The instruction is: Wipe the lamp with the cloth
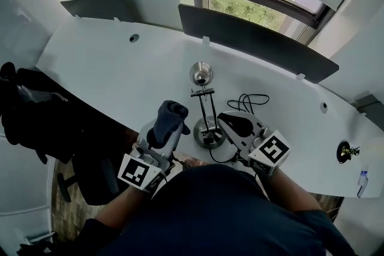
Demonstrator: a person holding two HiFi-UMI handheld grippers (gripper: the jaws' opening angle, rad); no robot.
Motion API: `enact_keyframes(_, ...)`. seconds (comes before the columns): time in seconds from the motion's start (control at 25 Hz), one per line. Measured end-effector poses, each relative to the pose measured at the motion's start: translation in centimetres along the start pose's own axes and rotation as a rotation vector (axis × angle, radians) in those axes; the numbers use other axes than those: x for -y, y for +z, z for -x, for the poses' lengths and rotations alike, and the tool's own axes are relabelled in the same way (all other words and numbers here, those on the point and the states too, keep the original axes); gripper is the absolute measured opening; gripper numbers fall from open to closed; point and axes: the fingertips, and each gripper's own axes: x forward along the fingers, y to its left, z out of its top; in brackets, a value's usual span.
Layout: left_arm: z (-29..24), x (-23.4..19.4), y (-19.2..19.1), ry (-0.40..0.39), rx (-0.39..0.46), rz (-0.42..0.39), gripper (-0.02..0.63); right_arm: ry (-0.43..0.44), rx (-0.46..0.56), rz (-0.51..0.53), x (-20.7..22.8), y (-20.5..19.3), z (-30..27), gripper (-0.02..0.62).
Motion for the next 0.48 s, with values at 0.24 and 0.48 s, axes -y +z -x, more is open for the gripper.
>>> enact_keyframes(0.24,-1.2,-2.0,1.2,0.045,0.017,-0.058,0.080,0.055,0.016,-0.043,0.5,-0.3,-0.7,0.029)
enact_keyframes(0.48,-2.2,-3.2,2.2,0.051,0.020,-0.112,0.080,0.122,0.018,-0.094,0.4,-0.5,-0.6,0.070)
